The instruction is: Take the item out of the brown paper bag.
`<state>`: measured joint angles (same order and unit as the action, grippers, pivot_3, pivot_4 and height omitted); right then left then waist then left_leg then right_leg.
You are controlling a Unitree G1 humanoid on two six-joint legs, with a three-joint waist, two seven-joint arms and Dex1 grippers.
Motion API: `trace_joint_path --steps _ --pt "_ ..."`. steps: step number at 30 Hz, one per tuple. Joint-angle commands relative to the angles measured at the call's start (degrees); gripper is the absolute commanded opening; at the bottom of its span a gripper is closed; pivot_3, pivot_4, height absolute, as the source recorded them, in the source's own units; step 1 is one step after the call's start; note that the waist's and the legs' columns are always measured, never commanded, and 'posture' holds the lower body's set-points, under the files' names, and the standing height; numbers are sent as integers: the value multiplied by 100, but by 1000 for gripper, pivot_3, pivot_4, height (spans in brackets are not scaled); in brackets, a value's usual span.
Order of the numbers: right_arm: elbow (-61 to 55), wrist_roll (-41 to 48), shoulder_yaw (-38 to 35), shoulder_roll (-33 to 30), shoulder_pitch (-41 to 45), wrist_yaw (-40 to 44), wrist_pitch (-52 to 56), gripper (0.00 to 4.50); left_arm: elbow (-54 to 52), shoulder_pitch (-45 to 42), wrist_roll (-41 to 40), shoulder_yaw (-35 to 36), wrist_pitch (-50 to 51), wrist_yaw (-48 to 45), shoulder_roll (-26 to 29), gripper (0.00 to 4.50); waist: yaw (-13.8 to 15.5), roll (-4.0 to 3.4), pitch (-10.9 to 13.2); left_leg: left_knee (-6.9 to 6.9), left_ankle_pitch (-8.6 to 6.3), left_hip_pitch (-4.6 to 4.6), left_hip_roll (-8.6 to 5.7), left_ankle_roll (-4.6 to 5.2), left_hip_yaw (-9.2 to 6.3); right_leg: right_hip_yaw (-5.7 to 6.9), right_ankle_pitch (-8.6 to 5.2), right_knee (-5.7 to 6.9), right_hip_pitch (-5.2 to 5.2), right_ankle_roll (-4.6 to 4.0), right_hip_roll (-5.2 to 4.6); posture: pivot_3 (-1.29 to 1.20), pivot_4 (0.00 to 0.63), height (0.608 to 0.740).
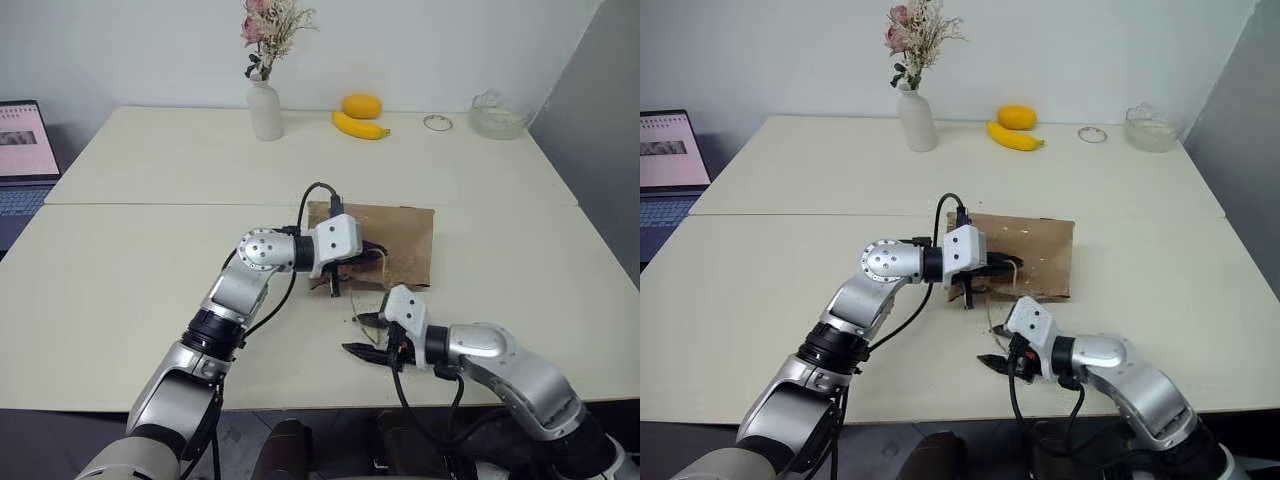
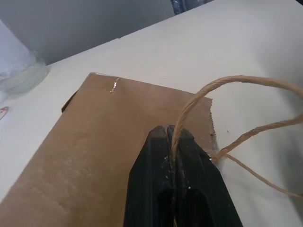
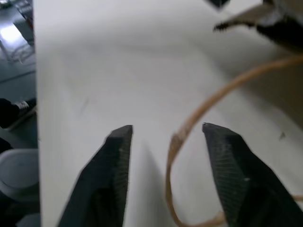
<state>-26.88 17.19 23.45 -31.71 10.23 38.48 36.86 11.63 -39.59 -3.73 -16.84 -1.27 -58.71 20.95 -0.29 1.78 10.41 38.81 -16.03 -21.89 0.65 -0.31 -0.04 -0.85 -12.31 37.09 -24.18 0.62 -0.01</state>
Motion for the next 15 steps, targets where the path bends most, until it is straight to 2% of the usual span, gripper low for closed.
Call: trace_joint_path --steps 1,4,10,15 --pt "211 -626 216 -170 43 -76 -357 1123 -131 -258 -71 224 104 208 -41 0 0 0 0 0 0 -1 -1 0 0 0 0 0 0 0 0 0 150 740" --pt "371 -1060 317 -293 59 -134 -508 35 -146 -394 -157 314 349 332 -101 0 0 0 0 0 0 2 -2 0 2 2 0 1 0 0 -1 0 150 740" --pt "604 -1943 571 -418 196 -280 -718 12 -33 -874 -283 548 959 610 -219 0 2 0 0 1 0 4 -4 0 2 4 1 2 2 1 -1 0 150 740" --pt "825 -2526 854 -439 89 -308 -862 12 557 -1412 -203 803 1049 1025 -264 0 12 2 -2 2 0 5 -5 0 4 6 1 2 4 2 -1 0 150 740"
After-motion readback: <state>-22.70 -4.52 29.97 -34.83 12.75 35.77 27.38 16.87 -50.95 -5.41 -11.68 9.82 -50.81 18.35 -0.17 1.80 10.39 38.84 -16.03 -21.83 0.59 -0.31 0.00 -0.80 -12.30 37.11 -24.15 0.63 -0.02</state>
